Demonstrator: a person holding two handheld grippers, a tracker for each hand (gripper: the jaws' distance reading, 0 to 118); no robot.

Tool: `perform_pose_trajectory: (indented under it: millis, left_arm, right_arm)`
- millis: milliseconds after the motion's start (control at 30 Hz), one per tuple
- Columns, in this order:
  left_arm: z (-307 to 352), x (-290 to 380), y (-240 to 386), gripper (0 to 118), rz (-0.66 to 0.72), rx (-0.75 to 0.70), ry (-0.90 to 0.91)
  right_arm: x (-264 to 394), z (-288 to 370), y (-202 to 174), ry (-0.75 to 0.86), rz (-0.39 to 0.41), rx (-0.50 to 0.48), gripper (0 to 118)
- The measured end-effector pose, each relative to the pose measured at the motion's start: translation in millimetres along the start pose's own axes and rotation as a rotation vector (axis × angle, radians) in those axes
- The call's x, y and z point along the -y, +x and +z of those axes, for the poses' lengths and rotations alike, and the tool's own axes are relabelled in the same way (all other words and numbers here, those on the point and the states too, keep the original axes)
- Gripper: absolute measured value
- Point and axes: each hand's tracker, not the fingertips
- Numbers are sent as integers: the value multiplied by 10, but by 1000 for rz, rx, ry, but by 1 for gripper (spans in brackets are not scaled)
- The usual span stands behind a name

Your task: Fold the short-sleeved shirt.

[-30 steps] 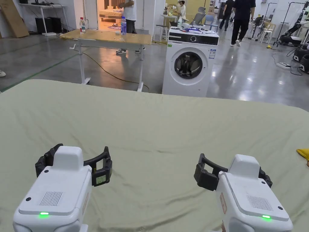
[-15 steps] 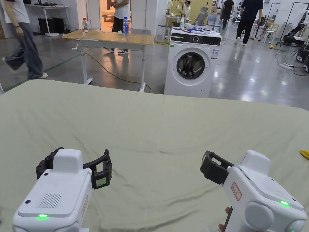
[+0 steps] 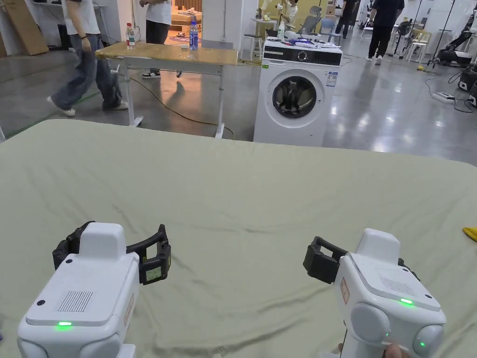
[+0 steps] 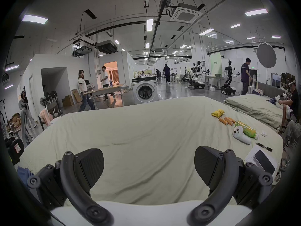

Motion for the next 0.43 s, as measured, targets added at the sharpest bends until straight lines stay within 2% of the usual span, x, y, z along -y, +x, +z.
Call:
perform_pose_trajectory:
  millis: [300, 433]
  left_arm:
    - [-24, -6, 15, 99, -3, 4, -5]
    - [-37, 0, 20, 99, -5, 6, -5]
  right_arm:
    - [9, 2, 75, 15, -13, 11, 112]
    - [7, 20, 138, 41, -40, -36, 112]
